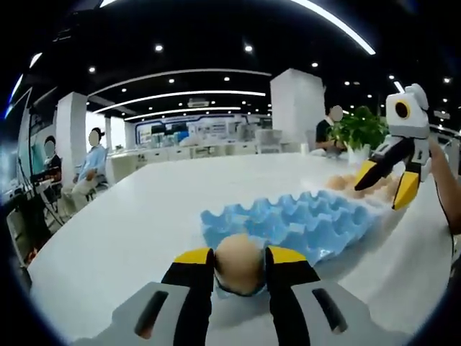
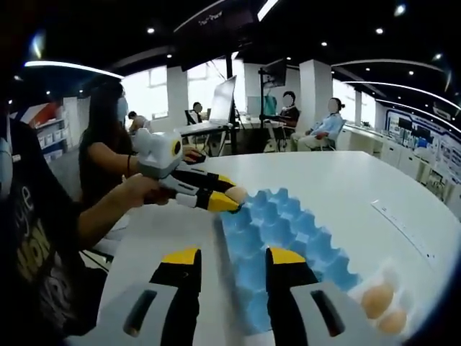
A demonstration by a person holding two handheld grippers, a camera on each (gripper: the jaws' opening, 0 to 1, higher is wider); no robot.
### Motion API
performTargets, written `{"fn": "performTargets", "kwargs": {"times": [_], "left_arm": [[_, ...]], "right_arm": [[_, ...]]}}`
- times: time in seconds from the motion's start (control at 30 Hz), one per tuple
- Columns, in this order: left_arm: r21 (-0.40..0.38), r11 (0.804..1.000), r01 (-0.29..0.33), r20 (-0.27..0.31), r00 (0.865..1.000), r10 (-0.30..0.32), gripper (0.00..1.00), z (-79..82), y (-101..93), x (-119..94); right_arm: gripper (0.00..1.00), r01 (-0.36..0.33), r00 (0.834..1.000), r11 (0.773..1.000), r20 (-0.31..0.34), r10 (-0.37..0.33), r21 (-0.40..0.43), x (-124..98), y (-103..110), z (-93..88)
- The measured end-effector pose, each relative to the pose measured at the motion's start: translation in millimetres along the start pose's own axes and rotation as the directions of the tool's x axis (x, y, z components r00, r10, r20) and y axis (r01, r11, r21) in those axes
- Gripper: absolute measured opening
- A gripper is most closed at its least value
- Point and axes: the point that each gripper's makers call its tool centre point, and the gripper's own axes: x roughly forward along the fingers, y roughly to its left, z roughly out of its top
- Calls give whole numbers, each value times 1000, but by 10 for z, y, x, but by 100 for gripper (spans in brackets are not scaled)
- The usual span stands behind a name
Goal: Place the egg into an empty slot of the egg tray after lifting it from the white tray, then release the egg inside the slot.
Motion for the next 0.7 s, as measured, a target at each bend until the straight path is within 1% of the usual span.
{"fn": "performTargets", "kwargs": {"times": [0.1, 0.4, 0.47, 0.5, 0.53, 0.6, 0.7], "left_arm": [[-4, 1000, 1, 3, 1000, -1, 28, 4, -30, -21], [-10, 1000, -2, 23, 1000, 2, 29, 63, 35, -25], [-5, 1000, 3, 29, 1000, -3, 31, 80, 29, -12], [-3, 1000, -2, 44, 999, 2, 34, 107, 39, -11], [2, 1000, -1, 46, 999, 1, 35, 110, 42, -10], [6, 1000, 8, 36, 999, -8, 36, 99, 29, -6], [11, 1000, 23, 39, 999, -23, 38, 105, -7, -5]], "right_arm": [[37, 0, 1000, 1000, -1, 0, -1, 2, 1, 0], [37, 2, 1000, 1000, 0, -2, -8, -15, -2, 10], [37, 4, 1000, 1000, 2, -4, -11, -22, -2, 15], [37, 5, 1000, 1000, 2, -5, -12, -30, -14, 18], [37, 5, 1000, 1000, 2, -5, -13, -35, -24, 19], [37, 8, 1000, 1000, 3, -8, -15, -43, -27, 23], [37, 11, 1000, 1000, -6, -12, -27, -68, -44, 10]]}}
